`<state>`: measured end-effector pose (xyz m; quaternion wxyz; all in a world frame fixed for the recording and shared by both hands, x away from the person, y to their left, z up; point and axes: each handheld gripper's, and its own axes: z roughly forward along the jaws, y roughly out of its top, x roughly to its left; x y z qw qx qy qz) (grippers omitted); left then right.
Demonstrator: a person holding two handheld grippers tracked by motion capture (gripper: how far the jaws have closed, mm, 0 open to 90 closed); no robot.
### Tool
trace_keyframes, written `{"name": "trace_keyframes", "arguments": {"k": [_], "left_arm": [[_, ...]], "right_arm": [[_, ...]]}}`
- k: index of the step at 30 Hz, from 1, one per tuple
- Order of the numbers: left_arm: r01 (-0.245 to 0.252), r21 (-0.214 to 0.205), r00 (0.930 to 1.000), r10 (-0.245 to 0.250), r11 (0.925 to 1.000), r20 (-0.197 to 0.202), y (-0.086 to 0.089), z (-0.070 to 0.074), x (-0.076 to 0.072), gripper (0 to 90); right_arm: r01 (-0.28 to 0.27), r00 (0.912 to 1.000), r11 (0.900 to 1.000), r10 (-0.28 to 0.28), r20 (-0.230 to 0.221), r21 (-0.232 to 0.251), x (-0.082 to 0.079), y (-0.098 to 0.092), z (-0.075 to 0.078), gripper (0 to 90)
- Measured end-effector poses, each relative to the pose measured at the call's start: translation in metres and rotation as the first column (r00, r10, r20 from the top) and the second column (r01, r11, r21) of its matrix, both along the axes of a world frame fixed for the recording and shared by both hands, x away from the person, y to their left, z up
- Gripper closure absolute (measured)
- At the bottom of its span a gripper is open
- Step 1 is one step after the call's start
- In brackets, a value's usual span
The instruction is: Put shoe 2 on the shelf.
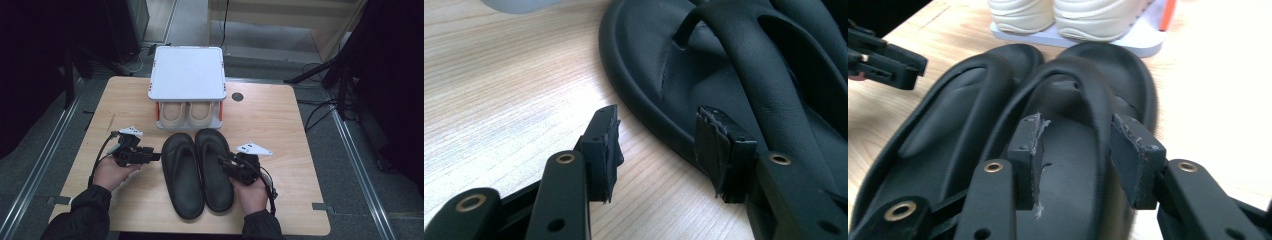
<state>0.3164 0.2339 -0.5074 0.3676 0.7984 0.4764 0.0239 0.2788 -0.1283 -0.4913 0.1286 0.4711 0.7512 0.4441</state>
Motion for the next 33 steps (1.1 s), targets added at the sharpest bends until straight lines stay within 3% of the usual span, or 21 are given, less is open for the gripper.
{"name": "trace_keyframes", "arguments": {"k": [14,33], "left_arm": [[-0.025,-0.02,0.9995,0.025,0.9995,0.021,0.006,0.002,-0.001,47.8],[-0.064,-0.028,0.9975,0.064,0.9976,0.029,0.02,0.001,-0.009,47.8]], "right_arm": [[-0.035,0.9992,0.9993,0.035,0.022,0.015,-0.011,0.038,-0.003,54.3],[-0.054,0.9986,0.998,0.054,0.002,-0.033,-0.012,0.066,-0.019,48.6]]}}
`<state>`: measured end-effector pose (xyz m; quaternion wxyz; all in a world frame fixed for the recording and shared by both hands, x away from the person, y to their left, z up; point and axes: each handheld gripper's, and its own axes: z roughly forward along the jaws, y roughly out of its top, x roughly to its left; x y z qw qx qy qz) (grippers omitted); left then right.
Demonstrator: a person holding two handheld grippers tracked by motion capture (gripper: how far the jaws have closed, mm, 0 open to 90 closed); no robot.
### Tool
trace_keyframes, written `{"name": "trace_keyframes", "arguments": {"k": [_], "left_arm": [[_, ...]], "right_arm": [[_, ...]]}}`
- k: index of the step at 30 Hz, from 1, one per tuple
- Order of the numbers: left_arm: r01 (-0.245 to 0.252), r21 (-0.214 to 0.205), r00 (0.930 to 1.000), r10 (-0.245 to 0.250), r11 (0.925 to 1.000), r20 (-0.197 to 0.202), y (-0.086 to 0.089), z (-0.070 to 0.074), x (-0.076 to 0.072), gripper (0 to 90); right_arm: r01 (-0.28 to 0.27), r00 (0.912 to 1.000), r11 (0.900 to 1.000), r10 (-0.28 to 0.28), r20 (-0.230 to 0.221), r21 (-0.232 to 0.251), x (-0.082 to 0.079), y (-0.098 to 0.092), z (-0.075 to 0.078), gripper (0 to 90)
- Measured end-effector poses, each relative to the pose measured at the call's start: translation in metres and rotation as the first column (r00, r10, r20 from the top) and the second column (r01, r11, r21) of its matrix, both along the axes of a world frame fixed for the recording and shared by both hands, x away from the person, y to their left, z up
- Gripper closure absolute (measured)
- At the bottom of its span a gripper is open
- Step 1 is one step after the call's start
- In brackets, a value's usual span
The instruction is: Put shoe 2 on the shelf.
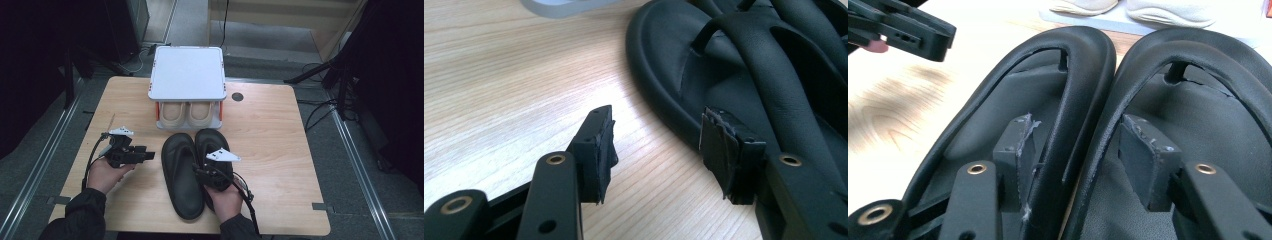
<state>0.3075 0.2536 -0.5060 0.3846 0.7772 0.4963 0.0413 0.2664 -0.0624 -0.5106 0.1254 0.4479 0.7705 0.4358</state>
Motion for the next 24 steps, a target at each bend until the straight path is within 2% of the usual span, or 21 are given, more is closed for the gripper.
{"name": "trace_keyframes", "arguments": {"k": [7,14,24], "left_arm": [[-0.016,0.005,0.9999,0.016,0.9999,-0.002,0.007,-0.001,-0.006,47.4],[-0.028,0.001,0.9996,0.028,0.9996,-0.004,0.012,-0.001,-0.011,47.3],[-0.024,0.002,0.9997,0.024,0.9997,-0.004,0.01,-0.002,-0.013,46.1]], "right_arm": [[0.003,0.9999,0.9999,-0.003,-0.012,-0.016,0.004,0.004,-0.003,46.8],[-0.004,0.9997,0.998,0.003,-0.024,-0.063,0.007,0.011,-0.01,48.8],[-0.019,0.9996,0.9972,0.017,-0.023,-0.072,0.008,0.012,-0.012,52.2]]}}
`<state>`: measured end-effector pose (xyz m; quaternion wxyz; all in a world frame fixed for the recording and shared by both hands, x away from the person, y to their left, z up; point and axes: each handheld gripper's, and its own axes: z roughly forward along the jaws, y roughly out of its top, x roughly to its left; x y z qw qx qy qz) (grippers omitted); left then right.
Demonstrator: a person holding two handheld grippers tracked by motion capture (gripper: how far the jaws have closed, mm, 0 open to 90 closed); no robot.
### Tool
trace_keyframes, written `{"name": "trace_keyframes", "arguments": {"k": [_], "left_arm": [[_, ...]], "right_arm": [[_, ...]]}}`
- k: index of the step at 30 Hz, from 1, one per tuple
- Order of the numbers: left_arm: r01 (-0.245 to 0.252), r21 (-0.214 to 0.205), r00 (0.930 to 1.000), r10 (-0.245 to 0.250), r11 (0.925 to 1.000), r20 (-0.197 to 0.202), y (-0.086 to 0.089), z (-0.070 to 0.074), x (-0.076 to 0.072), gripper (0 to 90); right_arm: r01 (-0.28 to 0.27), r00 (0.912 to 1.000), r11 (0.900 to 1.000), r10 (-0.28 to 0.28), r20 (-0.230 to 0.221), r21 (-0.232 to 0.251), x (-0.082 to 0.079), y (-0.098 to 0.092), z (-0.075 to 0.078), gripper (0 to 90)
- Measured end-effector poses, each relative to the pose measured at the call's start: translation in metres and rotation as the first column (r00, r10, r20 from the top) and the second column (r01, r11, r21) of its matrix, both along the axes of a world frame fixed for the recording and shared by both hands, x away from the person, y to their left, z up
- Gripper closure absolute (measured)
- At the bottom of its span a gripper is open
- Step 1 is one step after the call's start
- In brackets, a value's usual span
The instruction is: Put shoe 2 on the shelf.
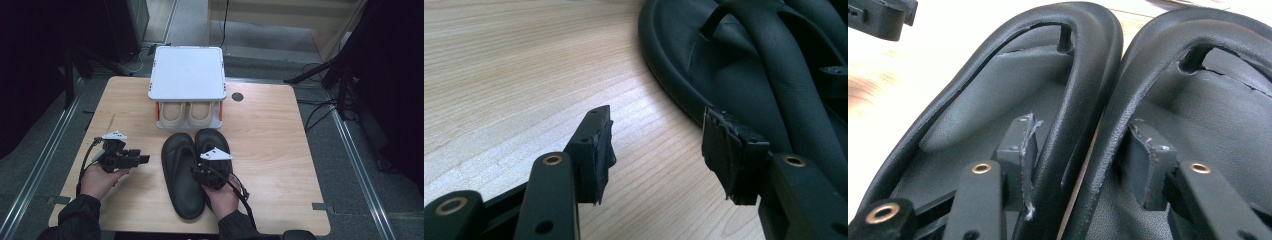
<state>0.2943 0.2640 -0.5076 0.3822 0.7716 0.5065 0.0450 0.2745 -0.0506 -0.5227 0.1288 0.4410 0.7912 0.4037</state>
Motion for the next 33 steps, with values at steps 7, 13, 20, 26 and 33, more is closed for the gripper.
{"name": "trace_keyframes", "arguments": {"k": [7,13,20,26,33], "left_arm": [[0.0,-0.004,1.0,0.0,1.0,-0.006,0.0,-0.001,0.001,45.8],[0.011,0.002,0.9999,-0.011,0.9999,-0.005,-0.001,-0.001,0.002,45.8],[0.008,-0.001,0.9999,-0.008,1.0,-0.006,-0.001,-0.001,0.002,45.7],[0.001,-0.006,1.0,-0.001,1.0,-0.006,-0.001,-0.001,0.002,44.9],[-0.009,-0.013,1.0,0.009,0.9999,0.001,0.002,0.0,0.002,43.6]], "right_arm": [[0.012,0.9997,0.9999,-0.012,-0.023,0.008,0.001,0.0,0.001,61.3],[0.017,0.9991,0.9999,-0.017,-0.038,-0.001,0.004,-0.003,0.002,66.0],[0.031,0.9976,0.9993,-0.029,-0.062,0.02,0.005,-0.005,0.002,68.3],[0.055,0.9953,0.9983,-0.053,-0.081,0.02,0.007,-0.009,0.004,72.8],[0.046,0.9935,0.9986,-0.043,-0.106,0.026,0.01,-0.015,0.006,74.8]]}}
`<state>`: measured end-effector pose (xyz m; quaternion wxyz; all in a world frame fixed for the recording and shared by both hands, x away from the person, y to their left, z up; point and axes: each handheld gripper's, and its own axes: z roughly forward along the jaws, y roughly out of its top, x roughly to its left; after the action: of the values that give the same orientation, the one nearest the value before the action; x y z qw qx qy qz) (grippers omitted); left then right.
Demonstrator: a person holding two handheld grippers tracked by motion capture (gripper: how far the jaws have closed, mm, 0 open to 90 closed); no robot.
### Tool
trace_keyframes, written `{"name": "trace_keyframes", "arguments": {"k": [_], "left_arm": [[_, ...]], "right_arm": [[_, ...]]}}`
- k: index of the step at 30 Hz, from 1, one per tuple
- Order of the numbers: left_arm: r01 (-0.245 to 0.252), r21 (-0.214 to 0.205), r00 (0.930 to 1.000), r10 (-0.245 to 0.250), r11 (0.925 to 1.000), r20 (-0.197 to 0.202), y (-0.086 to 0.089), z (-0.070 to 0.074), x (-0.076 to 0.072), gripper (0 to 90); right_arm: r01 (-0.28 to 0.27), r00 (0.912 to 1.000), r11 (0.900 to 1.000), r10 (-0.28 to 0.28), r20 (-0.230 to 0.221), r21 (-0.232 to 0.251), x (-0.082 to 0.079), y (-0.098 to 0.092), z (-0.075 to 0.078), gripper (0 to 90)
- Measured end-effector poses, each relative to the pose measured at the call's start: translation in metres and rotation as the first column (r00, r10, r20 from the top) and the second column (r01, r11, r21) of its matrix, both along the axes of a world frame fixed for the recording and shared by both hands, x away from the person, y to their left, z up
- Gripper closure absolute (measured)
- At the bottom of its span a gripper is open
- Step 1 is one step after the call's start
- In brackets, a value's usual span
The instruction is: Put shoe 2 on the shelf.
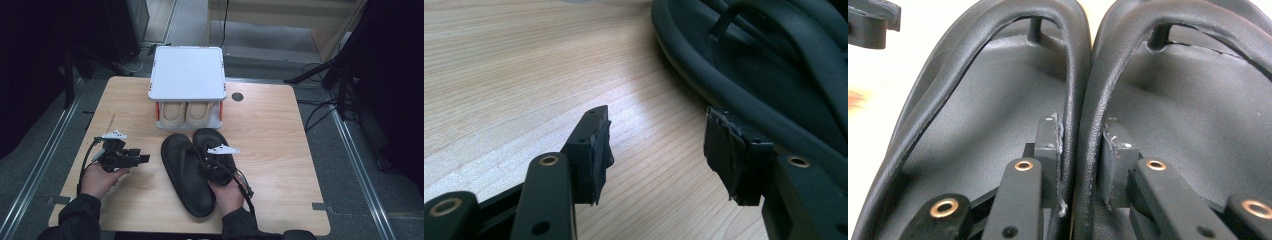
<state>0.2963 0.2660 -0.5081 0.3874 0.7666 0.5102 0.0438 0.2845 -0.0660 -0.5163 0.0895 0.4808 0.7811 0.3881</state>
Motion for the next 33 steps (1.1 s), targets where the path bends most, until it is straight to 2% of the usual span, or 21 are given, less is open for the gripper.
{"name": "trace_keyframes", "arguments": {"k": [8,11,16,18,21,25,28,29,33], "left_arm": [[-0.012,-0.007,0.9999,0.012,0.9999,0.007,0.004,0.001,0.0,42.2],[-0.02,-0.004,0.9997,0.02,0.9998,0.011,0.006,0.002,0.0,42.2],[-0.043,-0.01,0.9989,0.043,0.999,0.017,0.014,0.003,0.0,42.1],[-0.053,-0.01,0.9985,0.053,0.9985,0.013,0.017,0.003,0.001,41.6],[-0.073,-0.006,0.9971,0.073,0.9973,0.019,0.022,0.003,0.0,41.2],[-0.09,-0.011,0.9958,0.09,0.9959,0.017,0.029,0.003,-0.001,41.0],[-0.104,-0.013,0.9943,0.105,0.9945,0.019,0.034,0.003,-0.003,40.9],[-0.106,-0.013,0.9942,0.106,0.9943,0.019,0.035,0.003,-0.004,40.9],[-0.124,-0.013,0.9921,0.124,0.9922,0.017,0.04,0.003,-0.008,40.9]], "right_arm": [[-0.025,0.9996,0.9997,0.025,-0.009,0.006,-0.004,-0.01,0.007,76.1],[-0.078,0.9968,0.9968,0.078,-0.012,0.017,-0.006,-0.011,0.011,76.0],[-0.193,0.9808,0.9801,0.194,-0.02,0.047,-0.01,-0.011,0.02,76.0],[-0.241,0.9701,0.9691,0.242,-0.013,0.05,-0.011,-0.009,0.024,76.0],[-0.318,0.948,0.9473,0.318,-0.002,0.04,-0.013,-0.008,0.029,76.0],[-0.375,0.9269,0.927,0.374,0.032,0.02,-0.014,-0.007,0.037,76.0],[-0.425,0.9044,0.9053,0.424,0.046,0.002,-0.01,-0.005,0.042,76.0],[-0.451,0.8913,0.8924,0.451,0.048,-0.003,-0.008,-0.005,0.043,76.0],[-0.522,0.8521,0.8528,0.522,0.04,-0.001,0.001,0.0,0.044,76.0]]}}
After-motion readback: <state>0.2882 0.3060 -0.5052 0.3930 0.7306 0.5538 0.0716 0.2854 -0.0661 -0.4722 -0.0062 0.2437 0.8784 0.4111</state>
